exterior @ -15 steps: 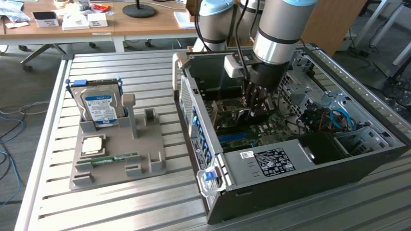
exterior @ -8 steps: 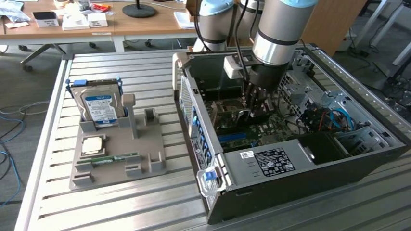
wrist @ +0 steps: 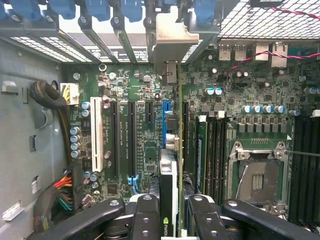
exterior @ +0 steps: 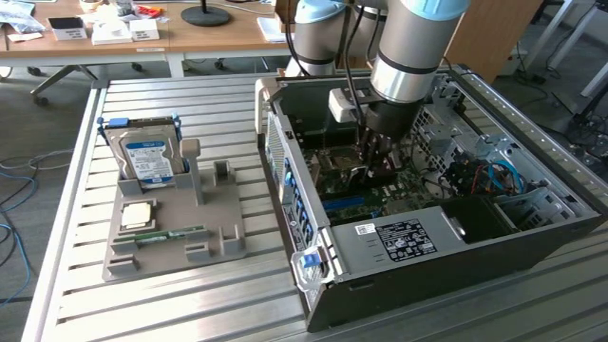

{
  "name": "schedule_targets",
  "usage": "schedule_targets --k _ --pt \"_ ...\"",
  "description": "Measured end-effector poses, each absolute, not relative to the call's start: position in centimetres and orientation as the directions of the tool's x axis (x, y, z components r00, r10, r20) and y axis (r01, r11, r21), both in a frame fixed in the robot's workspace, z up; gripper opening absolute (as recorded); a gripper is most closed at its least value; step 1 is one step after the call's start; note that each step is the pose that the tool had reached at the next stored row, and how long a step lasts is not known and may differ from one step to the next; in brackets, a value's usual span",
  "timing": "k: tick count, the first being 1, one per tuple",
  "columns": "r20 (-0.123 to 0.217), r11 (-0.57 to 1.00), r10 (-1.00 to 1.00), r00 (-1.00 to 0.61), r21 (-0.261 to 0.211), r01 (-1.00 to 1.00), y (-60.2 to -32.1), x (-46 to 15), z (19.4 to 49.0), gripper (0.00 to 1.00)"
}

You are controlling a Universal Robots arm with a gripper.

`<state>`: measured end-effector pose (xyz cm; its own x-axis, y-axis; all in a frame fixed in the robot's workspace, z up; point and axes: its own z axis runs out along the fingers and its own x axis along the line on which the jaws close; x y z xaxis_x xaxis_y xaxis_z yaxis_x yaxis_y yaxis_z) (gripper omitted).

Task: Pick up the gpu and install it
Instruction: 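Insert the gpu into the slot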

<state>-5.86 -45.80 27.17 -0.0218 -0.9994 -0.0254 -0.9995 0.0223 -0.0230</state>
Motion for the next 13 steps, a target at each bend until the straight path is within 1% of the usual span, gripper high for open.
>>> schedule_targets --k 13 --pt "-0.023 0.025 -0.999 -0.025 -0.023 -0.999 -45.85 -6.16 26.76 0.27"
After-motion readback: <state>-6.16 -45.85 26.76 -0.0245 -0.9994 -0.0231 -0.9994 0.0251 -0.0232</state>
